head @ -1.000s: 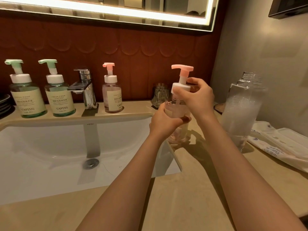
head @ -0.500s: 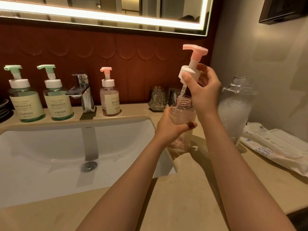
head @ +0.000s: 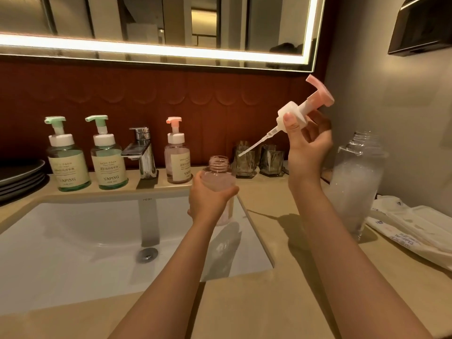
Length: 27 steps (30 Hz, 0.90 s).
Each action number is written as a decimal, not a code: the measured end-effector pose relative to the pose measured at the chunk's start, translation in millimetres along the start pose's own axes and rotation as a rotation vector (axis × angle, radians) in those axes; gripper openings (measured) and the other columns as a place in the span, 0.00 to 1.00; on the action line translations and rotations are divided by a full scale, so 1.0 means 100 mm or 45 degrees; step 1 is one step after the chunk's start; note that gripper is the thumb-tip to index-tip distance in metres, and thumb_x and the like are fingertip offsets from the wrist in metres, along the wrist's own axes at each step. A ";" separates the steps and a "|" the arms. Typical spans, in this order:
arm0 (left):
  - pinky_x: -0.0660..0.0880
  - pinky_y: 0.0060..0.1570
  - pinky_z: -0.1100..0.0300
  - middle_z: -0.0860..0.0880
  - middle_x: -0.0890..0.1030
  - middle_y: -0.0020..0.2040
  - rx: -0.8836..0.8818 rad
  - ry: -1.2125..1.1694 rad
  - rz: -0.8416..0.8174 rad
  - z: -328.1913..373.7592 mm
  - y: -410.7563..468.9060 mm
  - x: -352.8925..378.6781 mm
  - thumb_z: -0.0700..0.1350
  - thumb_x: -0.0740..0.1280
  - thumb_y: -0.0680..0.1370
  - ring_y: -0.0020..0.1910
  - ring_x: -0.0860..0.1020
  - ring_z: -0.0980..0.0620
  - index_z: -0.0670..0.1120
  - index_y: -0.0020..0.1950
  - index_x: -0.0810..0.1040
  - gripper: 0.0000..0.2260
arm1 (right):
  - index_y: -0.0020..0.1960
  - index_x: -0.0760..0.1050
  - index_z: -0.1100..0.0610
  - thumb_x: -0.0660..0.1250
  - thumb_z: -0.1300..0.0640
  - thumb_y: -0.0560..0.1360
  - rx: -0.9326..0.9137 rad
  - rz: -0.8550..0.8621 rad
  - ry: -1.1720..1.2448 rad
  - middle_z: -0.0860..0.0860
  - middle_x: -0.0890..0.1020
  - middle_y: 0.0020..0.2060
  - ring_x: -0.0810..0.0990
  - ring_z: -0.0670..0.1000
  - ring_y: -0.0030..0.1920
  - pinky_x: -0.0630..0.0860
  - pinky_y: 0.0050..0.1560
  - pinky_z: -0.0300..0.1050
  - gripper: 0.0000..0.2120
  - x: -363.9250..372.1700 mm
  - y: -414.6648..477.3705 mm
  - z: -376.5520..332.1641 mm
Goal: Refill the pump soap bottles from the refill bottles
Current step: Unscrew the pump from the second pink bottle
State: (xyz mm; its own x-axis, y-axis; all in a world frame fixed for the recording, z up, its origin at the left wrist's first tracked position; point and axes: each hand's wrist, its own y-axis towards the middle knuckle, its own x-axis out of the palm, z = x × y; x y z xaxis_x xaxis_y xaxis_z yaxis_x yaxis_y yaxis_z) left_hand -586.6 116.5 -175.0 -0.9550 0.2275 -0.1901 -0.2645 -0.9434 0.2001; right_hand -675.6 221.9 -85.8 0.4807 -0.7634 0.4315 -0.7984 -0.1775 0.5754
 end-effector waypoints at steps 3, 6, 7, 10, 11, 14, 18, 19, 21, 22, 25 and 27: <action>0.64 0.64 0.43 0.46 0.69 0.69 -0.115 0.075 0.137 -0.03 0.04 -0.08 0.51 0.78 0.64 0.67 0.67 0.43 0.49 0.71 0.60 0.40 | 0.59 0.68 0.53 0.69 0.54 0.73 0.131 0.050 -0.014 0.42 0.76 0.49 0.77 0.41 0.49 0.76 0.51 0.36 0.18 -0.01 0.01 0.14; 0.62 0.64 0.44 0.46 0.68 0.70 -0.086 0.058 0.201 -0.03 0.04 -0.10 0.50 0.77 0.65 0.68 0.66 0.43 0.49 0.71 0.60 0.40 | 0.63 0.68 0.55 0.69 0.52 0.73 0.333 0.049 -0.139 0.48 0.76 0.53 0.77 0.47 0.54 0.76 0.56 0.43 0.22 -0.04 -0.01 0.34; 0.62 0.64 0.44 0.46 0.68 0.70 -0.067 0.054 0.219 -0.03 0.04 -0.11 0.50 0.77 0.65 0.68 0.66 0.43 0.49 0.71 0.60 0.40 | 0.63 0.68 0.56 0.69 0.52 0.73 0.401 0.059 -0.180 0.48 0.76 0.54 0.76 0.48 0.54 0.76 0.57 0.45 0.22 -0.06 -0.01 0.42; 0.62 0.64 0.45 0.47 0.67 0.69 0.000 0.023 0.272 -0.03 0.03 -0.11 0.50 0.77 0.65 0.68 0.65 0.44 0.49 0.71 0.60 0.40 | 0.62 0.70 0.58 0.69 0.51 0.73 0.616 0.101 -0.301 0.51 0.76 0.56 0.75 0.48 0.51 0.76 0.58 0.48 0.21 -0.11 -0.03 0.58; 0.62 0.64 0.46 0.47 0.67 0.69 0.030 0.001 0.282 -0.02 0.02 -0.11 0.50 0.77 0.65 0.68 0.65 0.45 0.50 0.71 0.60 0.39 | 0.62 0.69 0.58 0.69 0.52 0.73 0.671 0.108 -0.359 0.52 0.76 0.56 0.74 0.48 0.50 0.76 0.58 0.48 0.21 -0.12 -0.04 0.63; 0.63 0.64 0.47 0.47 0.67 0.69 0.117 -0.034 0.276 0.00 0.01 -0.11 0.50 0.77 0.66 0.67 0.66 0.46 0.50 0.71 0.60 0.39 | 0.66 0.62 0.59 0.68 0.53 0.74 0.737 0.105 -0.513 0.55 0.72 0.60 0.74 0.52 0.53 0.76 0.57 0.47 0.26 -0.15 -0.07 0.72; 0.67 0.65 0.45 0.48 0.67 0.69 0.168 -0.060 0.232 0.03 -0.01 -0.10 0.50 0.78 0.65 0.67 0.66 0.46 0.50 0.72 0.59 0.41 | 0.68 0.57 0.57 0.65 0.55 0.76 0.712 0.019 -0.746 0.55 0.70 0.63 0.74 0.54 0.54 0.74 0.47 0.41 0.25 -0.21 -0.11 0.83; 0.67 0.65 0.45 0.48 0.67 0.69 0.173 -0.059 0.219 0.03 -0.01 -0.09 0.50 0.78 0.65 0.67 0.66 0.46 0.50 0.72 0.60 0.41 | 0.67 0.58 0.56 0.64 0.56 0.77 0.703 -0.015 -0.800 0.55 0.70 0.63 0.74 0.53 0.52 0.74 0.45 0.40 0.23 -0.22 -0.12 0.87; 0.67 0.65 0.44 0.48 0.67 0.69 0.181 -0.036 0.195 0.02 -0.03 -0.07 0.50 0.78 0.65 0.68 0.65 0.46 0.50 0.72 0.59 0.41 | 0.66 0.60 0.52 0.62 0.56 0.78 0.681 -0.065 -0.882 0.55 0.71 0.63 0.75 0.54 0.52 0.77 0.50 0.45 0.19 -0.26 -0.13 0.95; 0.67 0.65 0.44 0.48 0.67 0.70 0.187 -0.023 0.185 0.01 -0.04 -0.06 0.50 0.78 0.65 0.68 0.65 0.46 0.50 0.72 0.59 0.41 | 0.66 0.62 0.51 0.62 0.56 0.78 0.665 -0.089 -0.917 0.55 0.71 0.63 0.75 0.55 0.54 0.78 0.53 0.50 0.17 -0.26 -0.13 0.98; 0.67 0.65 0.43 0.48 0.67 0.70 0.204 -0.003 0.151 0.01 -0.06 -0.03 0.50 0.78 0.65 0.68 0.65 0.47 0.50 0.72 0.60 0.41 | 0.66 0.67 0.49 0.60 0.54 0.79 0.580 -0.141 -1.087 0.54 0.72 0.63 0.75 0.56 0.57 0.75 0.58 0.53 0.16 -0.26 -0.15 1.02; 0.68 0.65 0.43 0.48 0.67 0.69 0.222 0.003 0.126 0.03 -0.07 0.00 0.50 0.78 0.65 0.67 0.65 0.47 0.51 0.72 0.60 0.41 | 0.66 0.68 0.48 0.59 0.50 0.79 0.535 -0.176 -1.228 0.55 0.73 0.62 0.74 0.56 0.58 0.74 0.58 0.53 0.16 -0.27 -0.16 1.06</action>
State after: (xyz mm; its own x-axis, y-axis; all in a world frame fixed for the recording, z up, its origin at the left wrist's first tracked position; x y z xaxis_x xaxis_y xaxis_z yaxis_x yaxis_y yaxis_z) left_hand -584.8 123.6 -174.0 -0.9773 0.1350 -0.1635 -0.1888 -0.9051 0.3811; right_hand -714.3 179.7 -180.2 0.2327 -0.8573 -0.4593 -0.9086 -0.3601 0.2118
